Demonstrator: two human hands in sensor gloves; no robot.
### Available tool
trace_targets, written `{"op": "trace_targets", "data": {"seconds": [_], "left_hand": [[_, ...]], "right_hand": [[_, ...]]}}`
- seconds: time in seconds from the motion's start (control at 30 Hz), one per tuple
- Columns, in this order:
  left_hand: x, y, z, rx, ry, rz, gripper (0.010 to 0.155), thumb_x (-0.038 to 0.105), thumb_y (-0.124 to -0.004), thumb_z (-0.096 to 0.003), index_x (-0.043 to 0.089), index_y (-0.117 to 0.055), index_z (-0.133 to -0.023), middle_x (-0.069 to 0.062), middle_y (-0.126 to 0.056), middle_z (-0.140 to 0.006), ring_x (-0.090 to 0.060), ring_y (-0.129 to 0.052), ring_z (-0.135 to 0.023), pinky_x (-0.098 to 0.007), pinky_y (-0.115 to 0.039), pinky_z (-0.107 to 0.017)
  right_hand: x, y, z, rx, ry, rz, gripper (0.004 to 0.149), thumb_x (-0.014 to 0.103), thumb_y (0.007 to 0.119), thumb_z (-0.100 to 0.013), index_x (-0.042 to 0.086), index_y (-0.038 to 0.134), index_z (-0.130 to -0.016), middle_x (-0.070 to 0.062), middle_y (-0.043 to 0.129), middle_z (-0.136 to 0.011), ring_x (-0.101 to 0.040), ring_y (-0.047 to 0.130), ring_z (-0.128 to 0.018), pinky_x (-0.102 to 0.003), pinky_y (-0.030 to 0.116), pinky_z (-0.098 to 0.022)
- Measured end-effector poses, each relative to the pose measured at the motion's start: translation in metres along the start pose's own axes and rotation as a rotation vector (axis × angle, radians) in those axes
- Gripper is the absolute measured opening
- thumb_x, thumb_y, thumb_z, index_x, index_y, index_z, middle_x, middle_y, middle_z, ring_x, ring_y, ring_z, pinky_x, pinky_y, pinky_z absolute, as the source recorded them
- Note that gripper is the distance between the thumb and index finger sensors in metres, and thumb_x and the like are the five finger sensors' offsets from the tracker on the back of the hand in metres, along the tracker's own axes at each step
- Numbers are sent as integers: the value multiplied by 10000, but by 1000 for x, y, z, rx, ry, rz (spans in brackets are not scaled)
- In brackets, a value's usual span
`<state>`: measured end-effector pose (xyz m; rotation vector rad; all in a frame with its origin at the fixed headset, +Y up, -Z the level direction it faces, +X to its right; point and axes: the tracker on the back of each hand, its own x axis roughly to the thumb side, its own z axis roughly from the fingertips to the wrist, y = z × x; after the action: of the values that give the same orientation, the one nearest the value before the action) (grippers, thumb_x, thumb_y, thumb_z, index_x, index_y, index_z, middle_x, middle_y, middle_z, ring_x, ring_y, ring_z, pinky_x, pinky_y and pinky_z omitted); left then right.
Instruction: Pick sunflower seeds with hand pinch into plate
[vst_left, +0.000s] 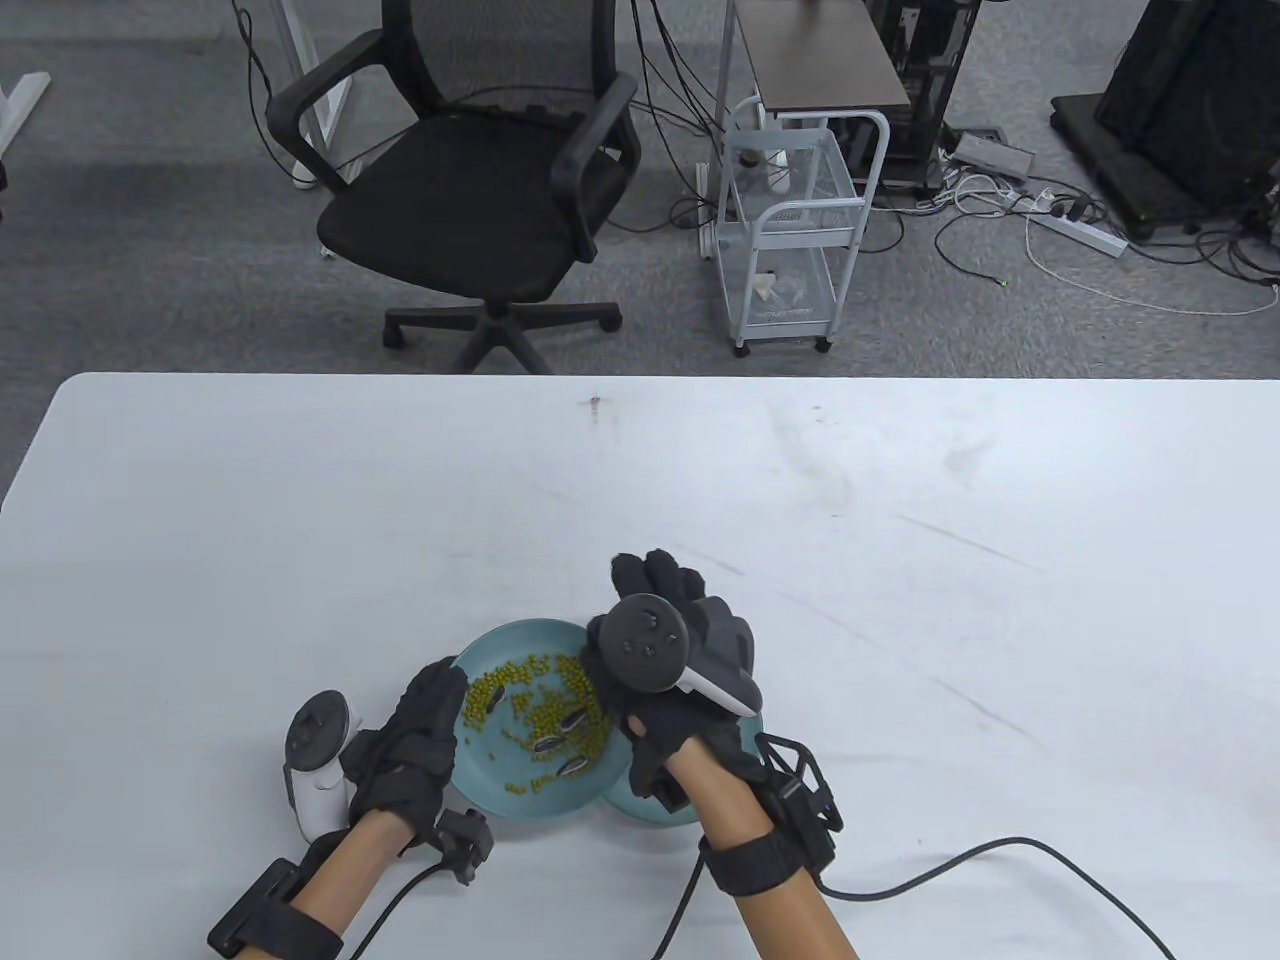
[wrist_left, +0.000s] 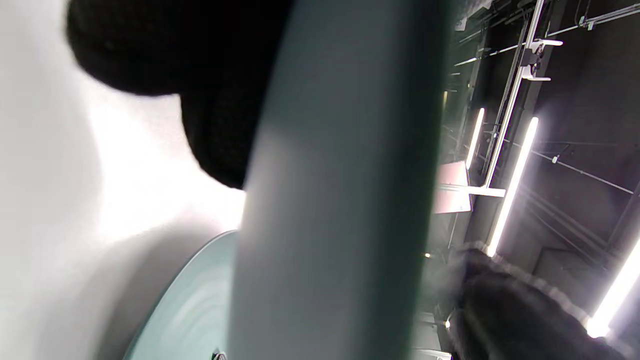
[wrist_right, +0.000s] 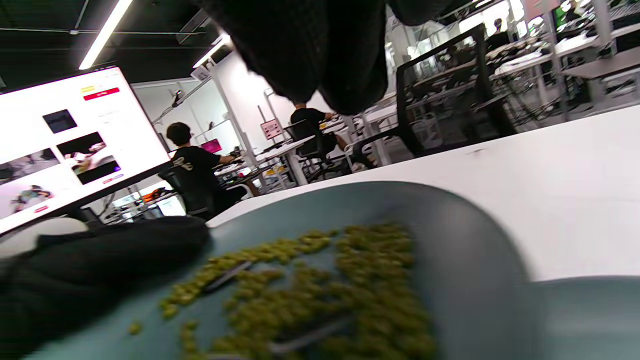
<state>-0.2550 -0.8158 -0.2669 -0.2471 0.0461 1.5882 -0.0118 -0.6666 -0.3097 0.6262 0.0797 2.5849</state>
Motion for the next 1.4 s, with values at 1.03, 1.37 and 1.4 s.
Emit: {"op": "trace_targets", "data": {"seconds": [1.03,1.37,1.4], "left_hand": [[-7,-13,-1,-87,15,-2,495,445,-562,-655,105,-507,-1010,-186,-860,-744,-286,-1035,-360,-415,-845,-282],[-7,-13,-1,-81,11,-15,494,442,-567,-653,103,-511,-1008,-192,-861,-741,-293,-1034,-357,-420,-843,-279],[-7,-12,-1,-79,11,-15,496,442,-567,-653,102,-509,-1009,-192,-860,-742,-294,-1033,-358,-421,-842,-280]], "right_hand": [[30,72,-25,340,-268,137,359,146,882,-504,-21,827,-817,-358,326,-1111,-642,171,-969,-782,159,-623],[31,72,-25,308,-269,181,354,157,898,-493,-44,845,-780,-364,373,-1099,-643,213,-971,-785,183,-626],[31,73,-25,301,-269,188,355,160,905,-490,-41,848,-777,-364,378,-1099,-643,215,-972,-786,188,-626]]}}
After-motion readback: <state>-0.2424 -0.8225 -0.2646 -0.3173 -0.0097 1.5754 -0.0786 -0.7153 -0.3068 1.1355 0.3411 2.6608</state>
